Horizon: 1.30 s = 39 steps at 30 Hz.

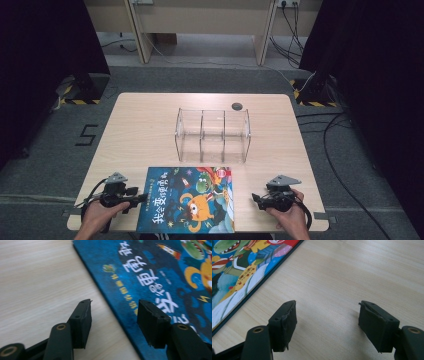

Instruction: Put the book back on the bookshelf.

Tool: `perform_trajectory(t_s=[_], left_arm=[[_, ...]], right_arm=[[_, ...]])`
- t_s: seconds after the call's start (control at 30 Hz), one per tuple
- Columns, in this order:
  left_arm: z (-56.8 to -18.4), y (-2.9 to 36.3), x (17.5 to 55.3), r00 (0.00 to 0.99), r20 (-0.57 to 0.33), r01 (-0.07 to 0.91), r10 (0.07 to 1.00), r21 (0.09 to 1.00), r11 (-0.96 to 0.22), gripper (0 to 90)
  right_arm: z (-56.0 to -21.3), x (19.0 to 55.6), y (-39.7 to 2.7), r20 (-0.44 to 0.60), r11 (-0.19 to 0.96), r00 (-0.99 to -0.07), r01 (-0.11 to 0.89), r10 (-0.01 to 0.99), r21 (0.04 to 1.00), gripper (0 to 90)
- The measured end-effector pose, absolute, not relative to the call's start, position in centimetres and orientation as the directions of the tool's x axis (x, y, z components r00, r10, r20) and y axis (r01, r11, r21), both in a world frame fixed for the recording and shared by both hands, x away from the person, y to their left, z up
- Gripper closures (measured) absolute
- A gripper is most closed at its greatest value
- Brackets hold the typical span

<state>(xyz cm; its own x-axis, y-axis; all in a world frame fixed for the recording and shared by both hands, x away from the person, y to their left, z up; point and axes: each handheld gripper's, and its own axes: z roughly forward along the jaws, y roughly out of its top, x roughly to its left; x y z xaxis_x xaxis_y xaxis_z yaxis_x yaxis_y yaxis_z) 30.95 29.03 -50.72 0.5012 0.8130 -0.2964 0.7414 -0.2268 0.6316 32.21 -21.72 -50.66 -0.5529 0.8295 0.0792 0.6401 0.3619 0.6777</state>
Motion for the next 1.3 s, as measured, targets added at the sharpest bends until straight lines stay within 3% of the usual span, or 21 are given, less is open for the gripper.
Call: perform_trajectory(t_s=[0.17, 0.67, 0.87, 1.03, 1.3], left_arm=[[-50.6, 27.9, 30.5, 0.523, -0.260, 0.730, 0.812, 0.628, -0.270, 49.5], [-50.7, 26.5, 30.1, 0.555, -0.300, 0.729, 0.775, 0.624, -0.281, 51.7], [-50.7, 25.2, 29.9, 0.584, -0.307, 0.718, 0.752, 0.628, -0.302, 51.2], [-50.8, 23.7, 29.8, 0.606, -0.324, 0.711, 0.727, 0.631, -0.311, 53.0], [-50.9, 21.8, 30.0, 0.633, -0.327, 0.694, 0.702, 0.641, -0.327, 54.2]], right_arm=[[-50.7, 32.2, -21.6, 0.086, 0.360, -0.554, 0.643, 0.828, 0.676, 31.3], [-50.7, 32.3, -21.7, 0.107, 0.343, -0.551, 0.648, 0.828, 0.680, 31.3], [-50.6, 32.3, -22.0, 0.139, 0.310, -0.542, 0.652, 0.829, 0.692, 31.6], [-50.7, 32.5, -22.5, 0.232, 0.235, -0.529, 0.671, 0.817, 0.703, 32.1], [-50.7, 32.4, -22.5, 0.242, 0.231, -0.526, 0.679, 0.815, 0.697, 32.2]])
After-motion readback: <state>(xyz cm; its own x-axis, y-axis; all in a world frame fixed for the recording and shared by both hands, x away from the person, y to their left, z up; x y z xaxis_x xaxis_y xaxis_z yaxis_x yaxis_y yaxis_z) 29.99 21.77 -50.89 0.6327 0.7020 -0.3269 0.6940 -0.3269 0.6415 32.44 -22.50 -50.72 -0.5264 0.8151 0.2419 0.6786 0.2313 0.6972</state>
